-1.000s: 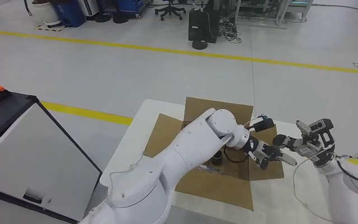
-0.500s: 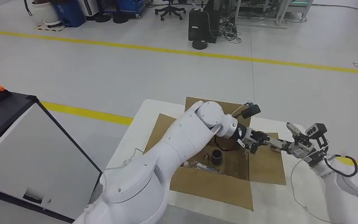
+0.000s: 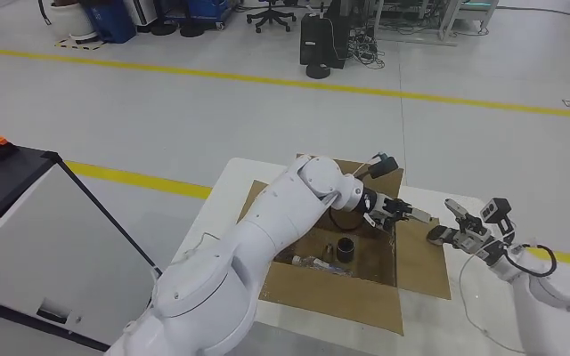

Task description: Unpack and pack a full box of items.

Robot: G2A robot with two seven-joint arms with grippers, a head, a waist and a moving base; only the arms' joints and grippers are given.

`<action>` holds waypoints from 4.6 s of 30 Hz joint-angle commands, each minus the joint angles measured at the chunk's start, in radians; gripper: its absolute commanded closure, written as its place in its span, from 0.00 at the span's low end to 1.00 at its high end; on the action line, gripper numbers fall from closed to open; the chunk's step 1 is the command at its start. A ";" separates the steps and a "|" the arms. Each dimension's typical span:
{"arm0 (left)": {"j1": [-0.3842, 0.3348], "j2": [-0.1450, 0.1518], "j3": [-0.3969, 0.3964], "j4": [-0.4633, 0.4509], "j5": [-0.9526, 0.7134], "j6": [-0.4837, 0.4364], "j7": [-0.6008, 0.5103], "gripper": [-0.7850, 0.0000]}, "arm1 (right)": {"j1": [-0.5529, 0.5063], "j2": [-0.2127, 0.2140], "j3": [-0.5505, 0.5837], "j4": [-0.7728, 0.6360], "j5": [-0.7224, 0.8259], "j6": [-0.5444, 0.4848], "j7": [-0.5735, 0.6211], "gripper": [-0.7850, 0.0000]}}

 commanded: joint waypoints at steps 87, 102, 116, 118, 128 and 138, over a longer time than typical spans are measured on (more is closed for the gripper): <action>0.643 0.451 -0.558 -1.229 0.454 0.409 0.236 0.00 | 0.065 0.060 -0.142 -0.419 -0.387 0.082 0.041 0.00; 0.871 0.487 -0.732 -1.411 0.420 0.405 0.461 0.00 | 0.057 0.061 -0.201 -0.480 -0.481 0.071 0.026 0.00; 0.966 0.501 -0.802 -1.514 0.370 0.482 0.570 0.00 | 0.171 0.054 -0.444 -0.548 -0.769 0.205 0.054 0.00; 0.965 0.502 -0.801 -1.512 0.363 0.490 0.560 0.00 | 0.179 0.053 -0.459 -0.552 -0.786 0.211 0.052 0.00; 0.965 0.502 -0.801 -1.512 0.363 0.490 0.560 0.00 | 0.179 0.053 -0.459 -0.552 -0.786 0.211 0.052 0.00; 0.965 0.502 -0.801 -1.512 0.363 0.490 0.560 0.00 | 0.179 0.053 -0.459 -0.552 -0.786 0.211 0.052 0.00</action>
